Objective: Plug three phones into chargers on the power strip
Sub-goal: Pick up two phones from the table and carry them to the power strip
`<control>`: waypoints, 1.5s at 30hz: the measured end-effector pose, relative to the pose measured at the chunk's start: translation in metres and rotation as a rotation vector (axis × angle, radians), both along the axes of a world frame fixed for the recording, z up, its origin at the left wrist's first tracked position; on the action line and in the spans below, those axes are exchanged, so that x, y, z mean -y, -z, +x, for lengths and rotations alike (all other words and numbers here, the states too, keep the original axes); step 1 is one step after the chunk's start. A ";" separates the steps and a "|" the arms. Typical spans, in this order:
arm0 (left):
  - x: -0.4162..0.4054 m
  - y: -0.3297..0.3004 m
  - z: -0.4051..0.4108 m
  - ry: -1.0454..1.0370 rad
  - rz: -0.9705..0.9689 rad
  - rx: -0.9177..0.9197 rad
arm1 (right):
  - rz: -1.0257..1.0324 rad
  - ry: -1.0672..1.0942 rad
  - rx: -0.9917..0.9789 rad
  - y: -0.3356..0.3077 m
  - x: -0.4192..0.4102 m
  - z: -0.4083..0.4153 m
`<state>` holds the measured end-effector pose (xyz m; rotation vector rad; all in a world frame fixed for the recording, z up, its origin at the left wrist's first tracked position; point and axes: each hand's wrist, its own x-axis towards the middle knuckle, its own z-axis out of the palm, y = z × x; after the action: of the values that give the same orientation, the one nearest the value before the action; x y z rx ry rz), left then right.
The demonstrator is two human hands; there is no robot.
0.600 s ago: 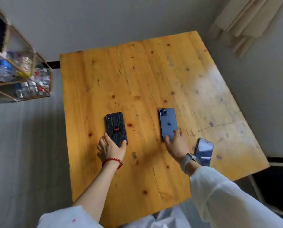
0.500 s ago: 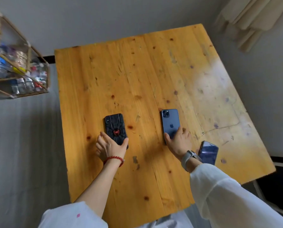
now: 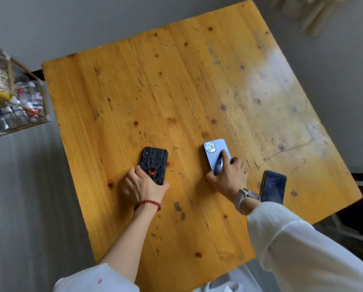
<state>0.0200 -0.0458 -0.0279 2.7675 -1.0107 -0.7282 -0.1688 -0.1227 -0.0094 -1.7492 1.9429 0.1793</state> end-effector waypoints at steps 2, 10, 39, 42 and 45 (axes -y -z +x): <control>-0.003 -0.008 -0.007 0.074 0.014 -0.014 | 0.006 0.047 0.062 -0.005 -0.019 -0.003; -0.034 -0.043 -0.073 0.290 -0.106 -0.271 | -0.030 0.300 0.302 -0.040 -0.117 -0.065; -0.600 -0.120 -0.629 2.235 -0.074 -0.523 | -0.706 2.055 0.031 -0.095 -0.858 -0.379; -0.671 -0.110 -0.687 2.348 -0.053 -0.531 | -0.709 2.211 0.086 -0.083 -0.922 -0.414; -0.752 -0.098 -0.752 2.449 -0.022 -0.548 | -0.757 2.332 0.118 -0.070 -0.993 -0.462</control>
<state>-0.7324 0.7063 0.0697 -0.2596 -3.2198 -1.0630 -0.6307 0.8707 0.0606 1.0924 2.6091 -1.4077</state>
